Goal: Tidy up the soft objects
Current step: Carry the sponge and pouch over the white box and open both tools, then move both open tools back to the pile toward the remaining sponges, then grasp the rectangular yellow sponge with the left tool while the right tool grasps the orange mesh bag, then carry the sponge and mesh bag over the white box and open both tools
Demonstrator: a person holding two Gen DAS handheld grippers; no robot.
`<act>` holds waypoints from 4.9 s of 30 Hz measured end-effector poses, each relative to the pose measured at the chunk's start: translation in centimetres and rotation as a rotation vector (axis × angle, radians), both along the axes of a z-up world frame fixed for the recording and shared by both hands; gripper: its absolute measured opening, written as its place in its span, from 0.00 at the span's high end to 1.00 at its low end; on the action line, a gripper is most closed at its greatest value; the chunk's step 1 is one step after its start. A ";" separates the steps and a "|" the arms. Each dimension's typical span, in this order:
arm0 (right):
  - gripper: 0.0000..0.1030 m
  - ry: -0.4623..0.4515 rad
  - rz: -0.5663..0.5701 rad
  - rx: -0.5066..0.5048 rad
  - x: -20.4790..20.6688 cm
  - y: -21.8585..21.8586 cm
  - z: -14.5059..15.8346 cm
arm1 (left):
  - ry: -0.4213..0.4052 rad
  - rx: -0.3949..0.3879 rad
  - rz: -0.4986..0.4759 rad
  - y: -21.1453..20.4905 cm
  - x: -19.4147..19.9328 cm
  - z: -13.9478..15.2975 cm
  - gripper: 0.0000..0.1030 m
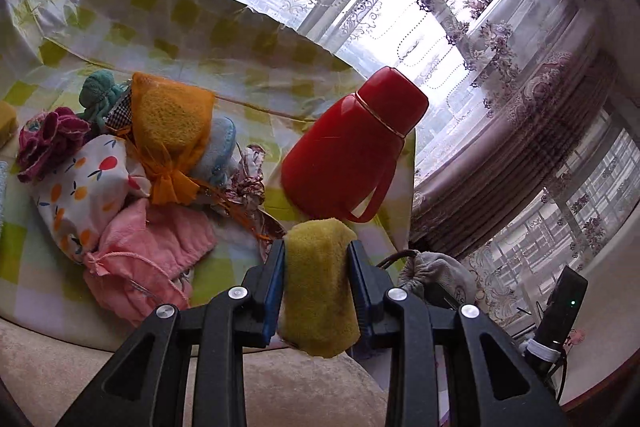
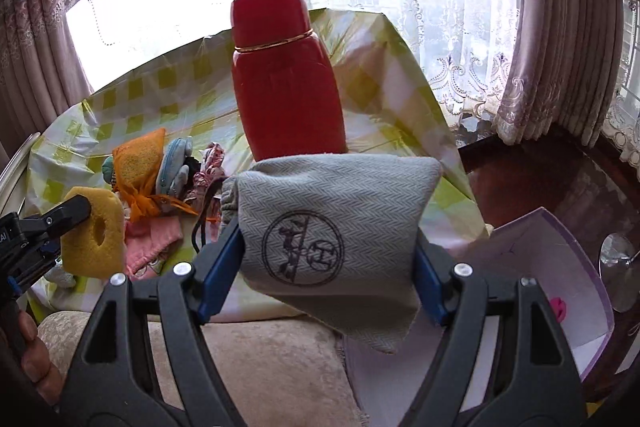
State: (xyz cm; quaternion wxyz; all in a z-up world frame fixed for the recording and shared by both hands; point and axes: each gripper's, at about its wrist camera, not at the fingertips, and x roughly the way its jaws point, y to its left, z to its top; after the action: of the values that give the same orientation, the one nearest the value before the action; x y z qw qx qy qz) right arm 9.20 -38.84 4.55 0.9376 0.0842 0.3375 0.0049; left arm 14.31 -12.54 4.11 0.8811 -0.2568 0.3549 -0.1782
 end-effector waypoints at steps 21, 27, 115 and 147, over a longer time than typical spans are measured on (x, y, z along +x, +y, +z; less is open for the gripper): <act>0.17 0.116 -0.154 0.024 -1.8 -9.4 -2.2 | 0.090 -0.035 -0.289 -11.2 0.2 -0.6 0.39; 0.17 0.124 -0.155 0.026 -1.7 -9.3 -2.4 | 0.086 -0.036 -0.281 -10.8 0.2 -0.6 0.39; 0.19 -0.039 0.508 -0.164 16.1 27.2 -3.7 | 0.266 0.404 0.771 27.0 10.3 -6.6 0.48; 0.19 -0.123 0.283 -0.080 6.5 13.8 0.5 | -0.053 0.411 0.343 7.2 3.6 1.0 0.48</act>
State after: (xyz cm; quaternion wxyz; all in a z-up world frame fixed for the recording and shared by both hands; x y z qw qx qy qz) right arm 15.72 -24.99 5.09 0.9489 -0.0021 0.2880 0.1286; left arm 17.94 -5.34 5.15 0.9410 -0.1241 0.3118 0.0426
